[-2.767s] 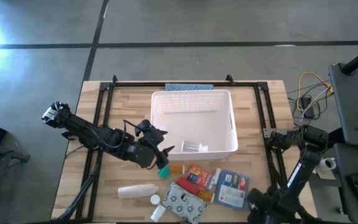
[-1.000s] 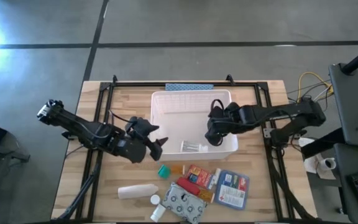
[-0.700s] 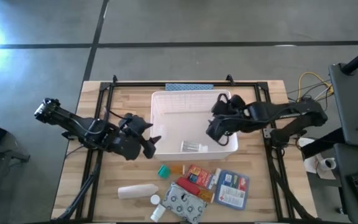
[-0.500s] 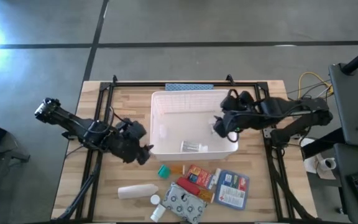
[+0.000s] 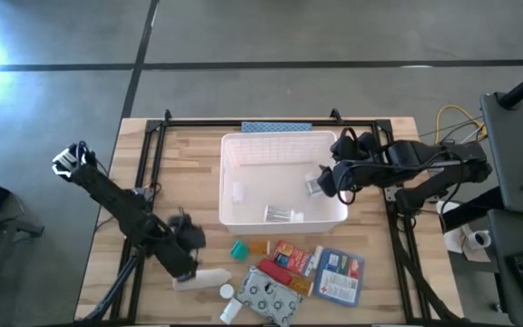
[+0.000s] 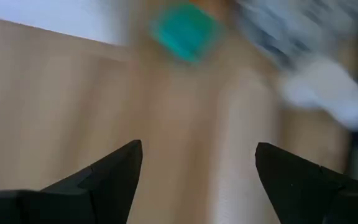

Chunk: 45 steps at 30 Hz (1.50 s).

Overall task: Pick & place medical supplies in basket/bin
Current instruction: Put the white bandage into the white bin

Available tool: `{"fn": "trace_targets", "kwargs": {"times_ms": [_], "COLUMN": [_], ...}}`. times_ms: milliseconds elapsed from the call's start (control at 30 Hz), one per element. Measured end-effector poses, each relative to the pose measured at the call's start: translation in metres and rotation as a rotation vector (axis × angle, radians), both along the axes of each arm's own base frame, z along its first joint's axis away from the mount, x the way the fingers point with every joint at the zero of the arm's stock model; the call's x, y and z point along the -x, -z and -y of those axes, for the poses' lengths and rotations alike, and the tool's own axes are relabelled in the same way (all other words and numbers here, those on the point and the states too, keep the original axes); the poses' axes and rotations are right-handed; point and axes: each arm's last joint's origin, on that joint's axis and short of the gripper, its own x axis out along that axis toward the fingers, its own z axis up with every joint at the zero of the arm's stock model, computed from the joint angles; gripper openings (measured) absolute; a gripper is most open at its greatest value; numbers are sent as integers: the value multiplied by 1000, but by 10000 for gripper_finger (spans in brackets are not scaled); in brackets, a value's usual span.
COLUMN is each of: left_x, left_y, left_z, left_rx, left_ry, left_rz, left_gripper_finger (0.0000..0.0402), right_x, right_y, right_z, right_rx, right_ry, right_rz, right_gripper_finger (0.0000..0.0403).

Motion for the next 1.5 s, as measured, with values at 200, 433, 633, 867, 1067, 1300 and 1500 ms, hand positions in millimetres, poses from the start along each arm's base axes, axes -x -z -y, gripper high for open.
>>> {"fn": "trace_targets", "kwargs": {"times_ms": [200, 433, 633, 867, 1067, 1300, 1500], "left_x": [4, -4, -14, -18, -18, -6, 13], "left_y": [38, 55, 74, 108, 103, 70, 4], "left_z": [20, 32, 54, 62, 58, 44, 23], "left_rx": [70, 81, 28, -52, -43, 25, 221], "left_ry": [94, 51, 115, 44, 23, 1, -56], "left_rz": [-29, -118, -189, -281, -281, -293, -126], "left_gripper_finger": [293, 293, 293, 292, 240, 110, 98], "right_x": [-2, -5, -7, -9, -9, -9, -8], "right_y": [2, 4, 6, 8, 8, 7, 6], "right_z": [-1, -1, -2, -2, -2, -2, -2], "right_rx": [2, 6, 7, 10, 21, 28, 29], "right_ry": [-2, -5, -6, -12, -31, -42, -47], "right_rz": [-10, -24, -32, -45, -58, -65, -63], "right_gripper_finger": [332, 332, 330, 334, 328, 328, 328]}}
